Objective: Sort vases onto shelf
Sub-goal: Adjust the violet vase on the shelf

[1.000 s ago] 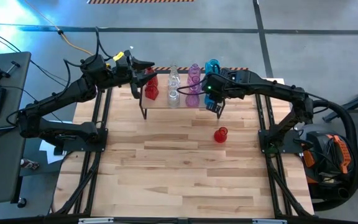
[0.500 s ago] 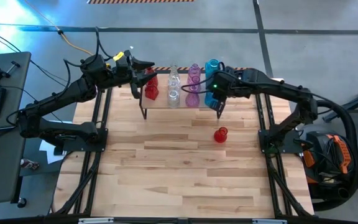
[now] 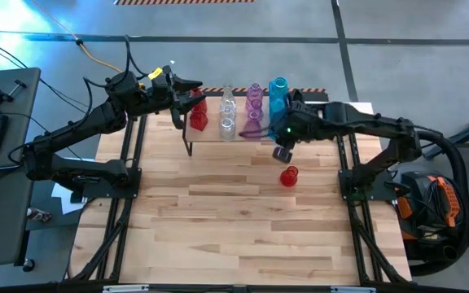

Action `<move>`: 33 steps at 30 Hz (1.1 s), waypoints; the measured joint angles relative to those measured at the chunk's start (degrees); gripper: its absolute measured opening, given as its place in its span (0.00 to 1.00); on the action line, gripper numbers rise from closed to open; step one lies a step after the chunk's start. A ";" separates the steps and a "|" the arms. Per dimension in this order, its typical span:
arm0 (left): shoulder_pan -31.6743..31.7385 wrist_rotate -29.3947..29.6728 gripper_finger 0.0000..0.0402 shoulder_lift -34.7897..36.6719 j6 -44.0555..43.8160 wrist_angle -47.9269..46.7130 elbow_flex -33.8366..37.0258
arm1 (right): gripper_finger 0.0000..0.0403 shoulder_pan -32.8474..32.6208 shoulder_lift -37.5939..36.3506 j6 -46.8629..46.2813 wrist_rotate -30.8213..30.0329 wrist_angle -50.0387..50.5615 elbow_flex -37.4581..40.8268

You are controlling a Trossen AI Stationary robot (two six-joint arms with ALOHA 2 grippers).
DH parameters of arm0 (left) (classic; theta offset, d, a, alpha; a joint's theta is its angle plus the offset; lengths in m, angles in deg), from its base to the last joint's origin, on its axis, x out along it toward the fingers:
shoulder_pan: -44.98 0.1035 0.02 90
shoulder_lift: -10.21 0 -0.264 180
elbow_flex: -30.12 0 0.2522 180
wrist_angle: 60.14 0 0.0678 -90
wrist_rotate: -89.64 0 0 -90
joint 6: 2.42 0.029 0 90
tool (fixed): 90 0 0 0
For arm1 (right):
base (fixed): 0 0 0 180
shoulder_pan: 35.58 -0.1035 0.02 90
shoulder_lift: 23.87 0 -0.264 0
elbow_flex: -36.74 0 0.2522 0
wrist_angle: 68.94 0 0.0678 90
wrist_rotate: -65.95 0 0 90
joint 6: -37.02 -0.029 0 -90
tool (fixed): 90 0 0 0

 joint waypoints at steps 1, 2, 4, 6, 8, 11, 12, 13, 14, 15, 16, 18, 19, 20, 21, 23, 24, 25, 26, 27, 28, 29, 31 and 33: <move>0.02 0.00 0.48 0.00 0.00 0.02 0.00 | 0.26 -1.24 0.00 -1.41 -0.10 -0.77 0.00; 0.02 0.00 0.48 0.00 0.00 0.00 0.00 | 0.26 -2.42 0.00 -2.84 -0.69 -1.93 0.00; 0.02 0.00 0.48 0.00 0.00 0.01 0.00 | 0.26 -4.88 0.17 -5.60 -3.34 -4.95 0.00; 0.00 0.00 0.48 0.00 0.00 0.00 0.00 | 0.26 -7.20 0.28 -7.47 -7.13 -8.36 0.00; 0.02 0.00 0.48 0.00 0.00 0.02 0.00 | 0.26 -9.06 0.87 -8.99 -11.81 -11.62 -0.06; 0.02 0.00 0.48 0.00 0.00 0.02 0.00 | 0.26 -10.86 2.92 -11.24 -16.73 -14.58 -0.04; 0.02 0.00 0.48 0.00 0.00 0.02 0.00 | 0.26 -11.19 3.81 -11.55 -17.73 -15.74 -0.04; 0.01 0.00 0.48 0.00 0.00 0.00 0.00 | 0.26 -11.46 4.91 -11.95 -18.61 -16.81 -0.04; 0.02 0.00 0.48 0.00 0.00 0.02 0.00 | 0.26 -11.72 5.92 -12.45 -19.70 -18.01 -0.04; 0.02 0.00 0.48 0.00 0.00 0.01 0.00 | 0.26 -12.02 7.06 -12.52 -21.00 -19.36 -0.04; 0.01 0.00 0.48 0.00 0.00 0.01 0.00 | 0.26 -12.32 8.09 -12.49 -22.34 -20.69 -0.04; 0.02 0.00 0.48 0.00 0.00 0.00 0.00 | 0.26 -12.98 9.93 -12.78 -25.83 -22.35 -0.04; 0.00 0.00 0.48 0.00 0.00 0.00 0.00 | 0.26 -13.26 10.72 -13.59 -27.61 -23.04 -0.04; 0.00 0.00 0.48 0.00 0.00 0.00 0.00 | 0.26 -13.49 11.51 -14.78 -29.29 -23.32 -0.04; 0.02 0.00 0.48 0.00 0.00 0.02 0.00 | 0.26 -13.65 12.15 -16.29 -30.67 -23.34 -0.04; 0.01 0.00 0.48 0.01 0.00 0.01 0.00 | 0.26 -13.80 13.69 -19.28 -33.24 -23.46 -0.04; 0.02 0.00 0.48 0.00 0.00 0.01 0.00 | 0.26 -13.91 14.38 -20.50 -34.53 -23.53 -0.04; 0.00 0.00 0.48 0.00 0.00 0.01 0.00 | 0.26 -13.94 15.17 -21.61 -35.75 -23.57 -0.04; 0.02 0.00 0.48 0.00 0.00 0.00 0.00 | 0.26 -13.93 15.84 -22.59 -36.92 -23.60 -0.04; 0.02 0.00 0.48 0.00 0.00 0.02 0.00 | 0.26 -13.93 16.40 -23.43 -37.95 -23.54 -0.01; 0.00 0.00 0.48 0.00 0.00 0.00 0.00 | 0.26 -13.94 16.83 -24.14 -38.61 -23.53 0.00; 0.02 0.00 0.48 0.00 0.00 0.00 0.00 | 0.26 -13.91 17.26 -24.83 -39.42 -23.57 0.00; 0.01 0.00 0.48 0.00 0.00 0.02 0.00 | 0.26 -13.56 17.79 -25.96 -40.45 -23.54 0.00; 0.01 0.00 0.48 0.00 0.00 0.00 0.00 | 0.26 -13.02 18.02 -26.80 -40.51 -23.55 0.00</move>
